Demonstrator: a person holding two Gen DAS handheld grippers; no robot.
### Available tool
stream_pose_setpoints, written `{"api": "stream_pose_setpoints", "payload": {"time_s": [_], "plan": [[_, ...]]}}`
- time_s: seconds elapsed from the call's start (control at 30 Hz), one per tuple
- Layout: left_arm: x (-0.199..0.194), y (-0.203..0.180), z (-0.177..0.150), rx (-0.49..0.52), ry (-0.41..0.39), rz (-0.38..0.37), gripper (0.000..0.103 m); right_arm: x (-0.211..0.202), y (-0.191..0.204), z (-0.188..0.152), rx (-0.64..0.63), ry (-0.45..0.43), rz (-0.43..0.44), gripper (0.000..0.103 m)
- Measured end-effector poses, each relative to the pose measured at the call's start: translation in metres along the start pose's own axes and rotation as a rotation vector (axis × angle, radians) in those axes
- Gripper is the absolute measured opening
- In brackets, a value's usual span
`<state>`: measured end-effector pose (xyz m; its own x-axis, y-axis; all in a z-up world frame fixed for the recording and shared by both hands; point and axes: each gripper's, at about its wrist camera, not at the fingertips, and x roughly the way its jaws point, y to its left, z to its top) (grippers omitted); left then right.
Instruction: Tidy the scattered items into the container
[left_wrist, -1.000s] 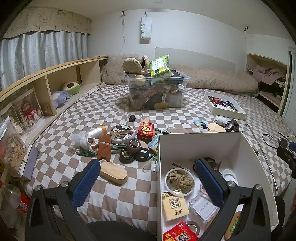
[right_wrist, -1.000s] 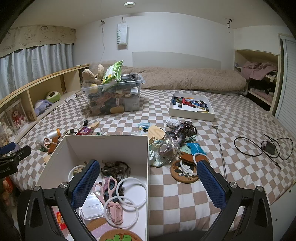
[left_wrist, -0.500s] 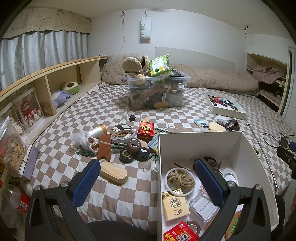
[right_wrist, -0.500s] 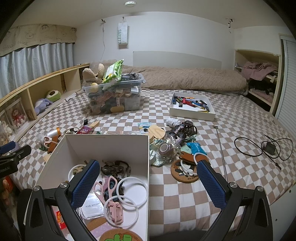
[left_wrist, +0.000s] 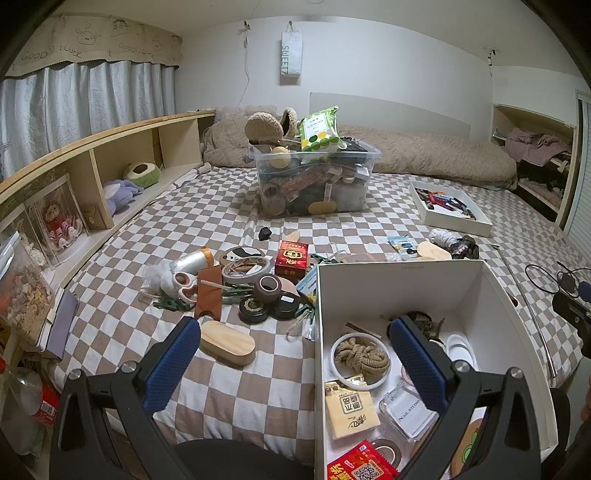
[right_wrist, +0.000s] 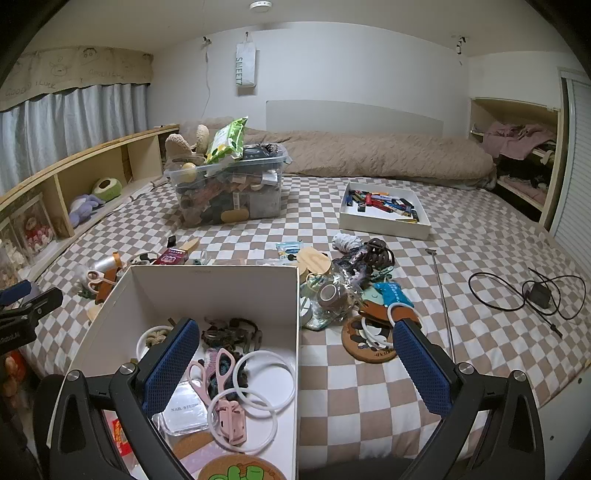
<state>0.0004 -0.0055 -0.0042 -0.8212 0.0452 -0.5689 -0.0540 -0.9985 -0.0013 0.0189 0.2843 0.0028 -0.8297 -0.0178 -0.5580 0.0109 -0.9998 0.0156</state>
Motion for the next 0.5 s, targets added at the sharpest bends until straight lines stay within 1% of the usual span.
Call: {"api": "stream_pose_setpoints", "payload": {"time_s": [0.5], "plan": [[0.0005, 0.0009, -0.0023, 0.012, 0.002, -0.016, 0.103, 0.0009, 0.0002, 0.0005, 0.004, 0.004, -0.001, 0.103]]}}
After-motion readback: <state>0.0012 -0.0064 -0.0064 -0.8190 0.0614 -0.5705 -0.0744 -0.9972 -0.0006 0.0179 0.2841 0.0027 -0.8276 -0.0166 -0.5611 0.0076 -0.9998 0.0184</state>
